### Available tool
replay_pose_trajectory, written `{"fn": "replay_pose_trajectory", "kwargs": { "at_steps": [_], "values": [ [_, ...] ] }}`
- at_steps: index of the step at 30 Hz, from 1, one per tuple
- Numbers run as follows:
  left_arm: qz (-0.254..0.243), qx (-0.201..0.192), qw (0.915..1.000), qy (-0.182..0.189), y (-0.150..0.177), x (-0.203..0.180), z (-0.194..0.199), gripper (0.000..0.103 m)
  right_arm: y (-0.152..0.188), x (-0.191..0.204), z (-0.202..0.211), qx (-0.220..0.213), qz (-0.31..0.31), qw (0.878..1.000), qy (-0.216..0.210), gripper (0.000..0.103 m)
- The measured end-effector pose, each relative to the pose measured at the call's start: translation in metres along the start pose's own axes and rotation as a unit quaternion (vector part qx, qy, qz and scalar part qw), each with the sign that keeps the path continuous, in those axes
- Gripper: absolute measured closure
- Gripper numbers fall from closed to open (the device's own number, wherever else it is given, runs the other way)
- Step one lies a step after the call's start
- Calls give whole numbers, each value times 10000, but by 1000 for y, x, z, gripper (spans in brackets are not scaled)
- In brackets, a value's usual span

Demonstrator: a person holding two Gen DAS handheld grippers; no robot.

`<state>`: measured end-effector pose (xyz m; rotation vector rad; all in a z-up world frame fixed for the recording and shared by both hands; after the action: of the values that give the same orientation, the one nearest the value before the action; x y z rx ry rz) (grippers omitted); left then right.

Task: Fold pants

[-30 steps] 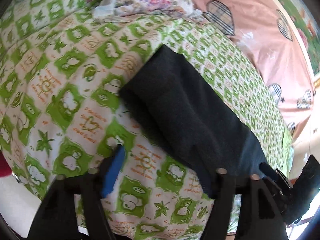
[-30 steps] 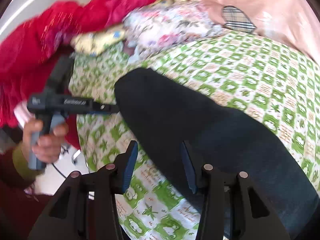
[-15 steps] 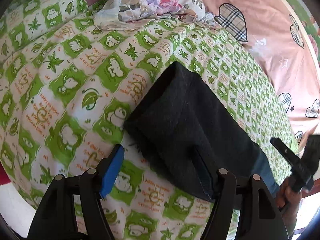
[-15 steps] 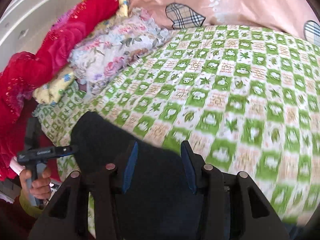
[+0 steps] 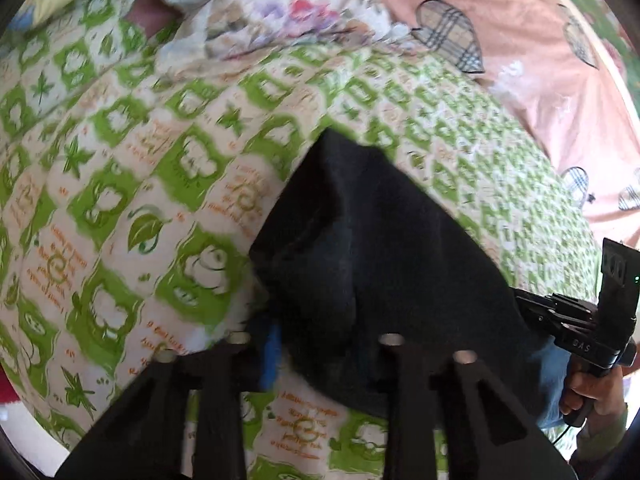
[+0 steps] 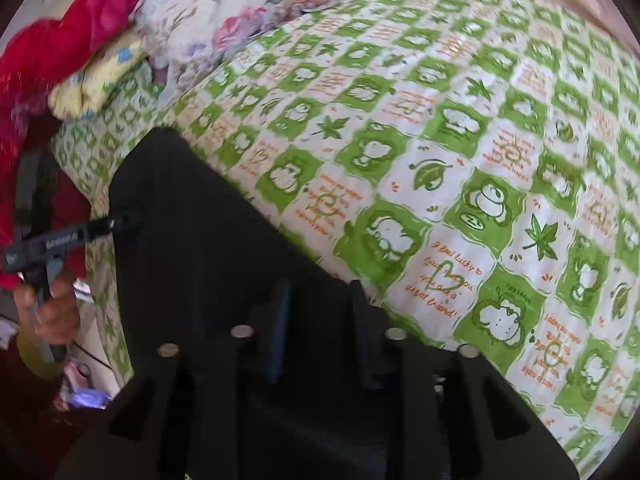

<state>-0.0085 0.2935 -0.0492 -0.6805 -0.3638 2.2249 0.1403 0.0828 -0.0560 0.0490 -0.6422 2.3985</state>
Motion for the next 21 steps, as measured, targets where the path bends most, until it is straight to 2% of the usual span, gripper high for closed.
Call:
{"fn": "replay_pose_trajectory", "kwargs": {
  "at_steps": [4,7,11,13,16,19,21],
  "values": [
    [-46,-374,9980,506,-7,-3,36,84,-11,10,31,-591,205,9961,625,92],
    [-129,-674,9952,698,-14,-4,62,84,-21,13,47,-1003,190,9904,928,93],
    [-421,-1058,9928,364,-20,-3,77,84,-33,25,42,-1290,139,9875,896,93],
    [-410,-969,9942,245,-21,4,69,84,-37,28,25,-1205,168,9880,954,93],
    [-420,-697,9967,-36,-17,18,46,82,-36,22,3,-1097,-123,9900,874,91],
    [-389,-484,9976,-301,-12,30,32,72,-29,12,-2,-1032,-457,9891,944,84],
    [-370,-542,9973,-334,-11,33,36,68,-24,11,8,-1154,-584,9876,890,80]
  ]
}}
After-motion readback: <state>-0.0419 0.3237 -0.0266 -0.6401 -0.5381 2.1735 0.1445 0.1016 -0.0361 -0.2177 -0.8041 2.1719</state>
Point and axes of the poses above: each gripper's, at about its wrist camera, not at the fingertips, and z roughly against the way its jaws point, x to its left, y to its underside, the point moved 5 cm from there along -z, roughly the way its jaws point, and after that the axes turned 4 degrees about z, right-handed, at the moved point
